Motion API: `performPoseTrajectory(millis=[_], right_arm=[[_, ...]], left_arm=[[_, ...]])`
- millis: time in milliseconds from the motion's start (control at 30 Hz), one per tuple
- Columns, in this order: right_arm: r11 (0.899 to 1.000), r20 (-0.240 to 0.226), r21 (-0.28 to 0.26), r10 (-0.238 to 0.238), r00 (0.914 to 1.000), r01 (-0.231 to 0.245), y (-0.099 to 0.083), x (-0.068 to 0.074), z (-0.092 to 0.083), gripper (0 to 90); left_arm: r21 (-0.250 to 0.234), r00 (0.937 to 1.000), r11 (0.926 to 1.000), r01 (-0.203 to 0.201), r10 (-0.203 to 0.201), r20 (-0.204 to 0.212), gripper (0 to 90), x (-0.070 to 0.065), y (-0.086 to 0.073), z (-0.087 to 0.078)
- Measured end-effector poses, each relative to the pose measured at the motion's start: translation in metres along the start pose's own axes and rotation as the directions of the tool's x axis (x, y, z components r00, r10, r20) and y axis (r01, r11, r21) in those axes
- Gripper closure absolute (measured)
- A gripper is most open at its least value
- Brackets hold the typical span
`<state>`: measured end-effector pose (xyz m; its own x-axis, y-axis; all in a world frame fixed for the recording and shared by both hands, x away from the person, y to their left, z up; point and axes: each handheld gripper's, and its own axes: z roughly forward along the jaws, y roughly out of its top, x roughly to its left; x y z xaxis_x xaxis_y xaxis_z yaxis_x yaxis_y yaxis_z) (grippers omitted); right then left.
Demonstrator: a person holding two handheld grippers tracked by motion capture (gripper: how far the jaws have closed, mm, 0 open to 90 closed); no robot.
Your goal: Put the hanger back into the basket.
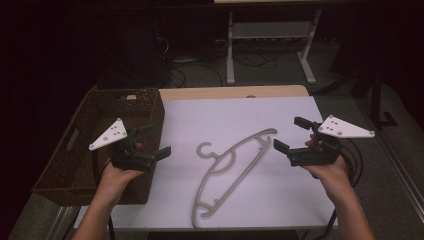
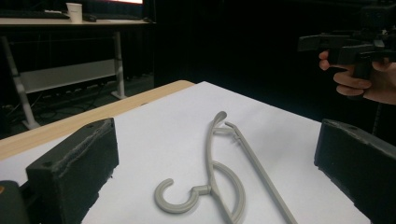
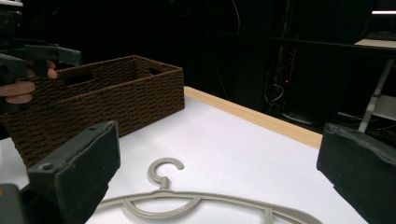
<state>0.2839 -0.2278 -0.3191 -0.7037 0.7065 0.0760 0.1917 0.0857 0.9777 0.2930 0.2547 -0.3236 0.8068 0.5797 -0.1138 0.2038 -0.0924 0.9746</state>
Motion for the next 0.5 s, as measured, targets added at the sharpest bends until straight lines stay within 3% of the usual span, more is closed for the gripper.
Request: performPoseTrajectory(millis=[267,500], right_arm=[[0.999,0.009,0.047,-0.021,0.9997,0.020,-0.003,0.002,0.002,0.0],[0.995,0.010,0.098,-0.025,0.9996,0.024,-0.008,0.002,0.006,0.0]], left_arm=[[0.041,0.9997,0.9990,-0.018,0.018,0.016,0.0,-0.012,0.005,0.009],[0.114,0.9990,0.9930,-0.032,0.028,0.035,0.0,-0.022,0.000,0.028]])
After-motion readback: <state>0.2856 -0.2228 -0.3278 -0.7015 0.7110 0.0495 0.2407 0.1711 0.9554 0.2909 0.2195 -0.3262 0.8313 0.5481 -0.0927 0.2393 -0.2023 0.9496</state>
